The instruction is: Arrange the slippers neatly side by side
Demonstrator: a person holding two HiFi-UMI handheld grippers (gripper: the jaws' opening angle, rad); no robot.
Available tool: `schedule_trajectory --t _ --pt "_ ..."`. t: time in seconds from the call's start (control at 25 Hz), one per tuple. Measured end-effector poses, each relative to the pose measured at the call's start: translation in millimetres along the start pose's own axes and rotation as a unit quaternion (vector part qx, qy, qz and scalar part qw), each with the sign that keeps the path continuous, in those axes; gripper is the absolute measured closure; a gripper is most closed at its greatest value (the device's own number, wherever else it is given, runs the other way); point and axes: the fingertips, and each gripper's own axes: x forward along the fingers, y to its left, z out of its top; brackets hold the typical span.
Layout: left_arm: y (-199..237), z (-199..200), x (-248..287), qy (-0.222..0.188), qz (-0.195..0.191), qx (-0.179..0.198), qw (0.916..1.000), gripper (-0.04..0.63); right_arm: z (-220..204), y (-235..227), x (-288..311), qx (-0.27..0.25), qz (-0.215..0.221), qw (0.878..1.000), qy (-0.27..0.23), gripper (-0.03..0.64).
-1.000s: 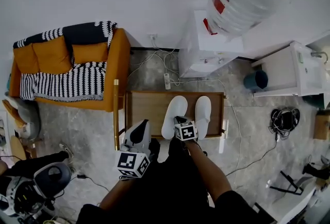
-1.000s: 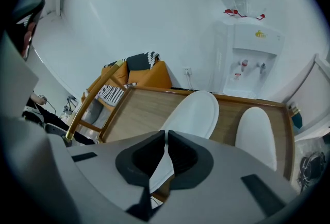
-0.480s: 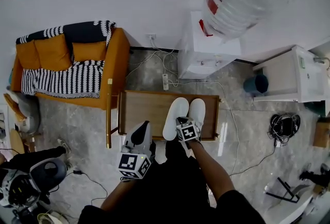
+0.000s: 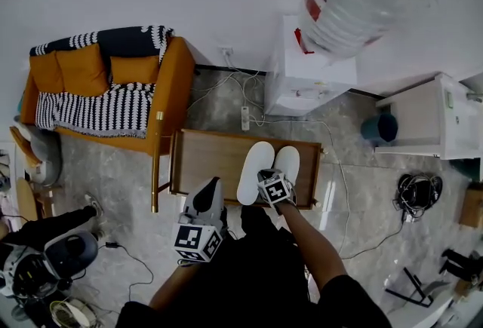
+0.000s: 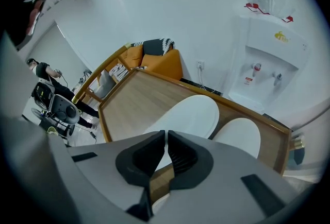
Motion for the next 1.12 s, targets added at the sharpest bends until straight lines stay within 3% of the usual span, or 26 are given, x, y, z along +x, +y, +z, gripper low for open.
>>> schedule_trajectory --t 0.36,0.64,0.8,0.92,1.12 --pt "-4 -3 7 0.004 0.009 -0.004 0.9999 0.578 0 -9 7 -0.043 0.016 0.999 0.016 0.591" --pt "-10 -5 11 0.012 -0.003 0.004 0.9999 0.578 -8 -8 9 0.012 0.031 0.999 0.01 0.587" --pt "-14 -4 9 0.013 -0.013 0.011 0.9998 0.578 -4 -9 0 0.022 0.023 0.999 -0.003 0.532" --pt "-16 -1 5 0.011 -0.021 0.021 0.9995 0.578 2 -13 -12 0.022 0.006 1.0 -0.022 0.528" --pt "-23 8 -1 0.001 -0.045 0.032 0.9985 0.578 16 -10 -41 0.067 0.005 0.996 -0.064 0.528"
